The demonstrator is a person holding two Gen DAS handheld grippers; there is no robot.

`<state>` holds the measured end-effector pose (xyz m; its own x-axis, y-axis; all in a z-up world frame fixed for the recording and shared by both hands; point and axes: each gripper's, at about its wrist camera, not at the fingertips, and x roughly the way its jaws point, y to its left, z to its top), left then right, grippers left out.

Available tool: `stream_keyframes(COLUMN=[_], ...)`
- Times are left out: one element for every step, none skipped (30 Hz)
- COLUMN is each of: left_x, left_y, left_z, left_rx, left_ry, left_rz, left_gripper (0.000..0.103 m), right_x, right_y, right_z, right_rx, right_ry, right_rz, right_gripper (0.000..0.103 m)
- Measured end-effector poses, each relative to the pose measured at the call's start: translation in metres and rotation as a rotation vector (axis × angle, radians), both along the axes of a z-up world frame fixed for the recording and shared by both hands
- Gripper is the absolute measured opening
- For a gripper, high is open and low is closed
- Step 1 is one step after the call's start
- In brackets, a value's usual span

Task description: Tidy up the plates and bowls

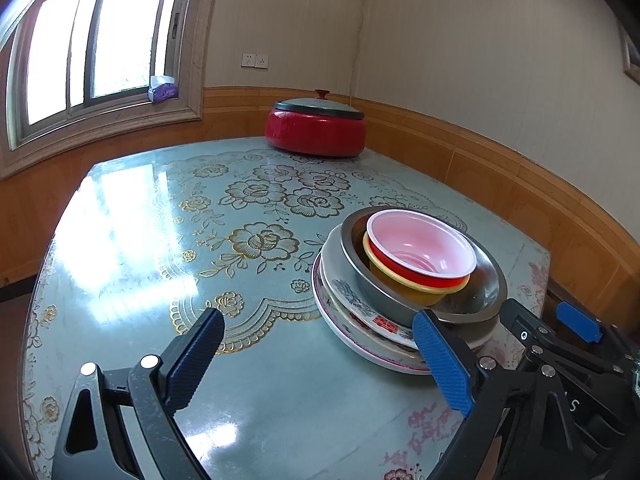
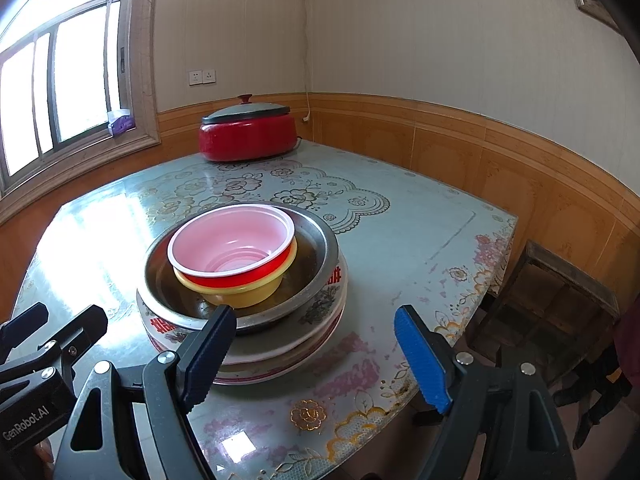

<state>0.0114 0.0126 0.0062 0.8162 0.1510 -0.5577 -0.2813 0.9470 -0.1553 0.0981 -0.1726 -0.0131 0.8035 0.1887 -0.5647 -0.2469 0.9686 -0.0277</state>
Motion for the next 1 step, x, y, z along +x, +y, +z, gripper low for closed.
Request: stream_keyframes(left_x=[0.0014], left_y=[-0.001], left_z=[-0.0003], left_rx=[0.007], left_ry=[0.007], left_rz=[0.001], left_gripper=[0.098], right_x=[0.0001], right_y=[0.0], right_z=[0.0], right_rx=[0.001], right_ry=[0.0], right_rz=[0.0], right_gripper=[0.083])
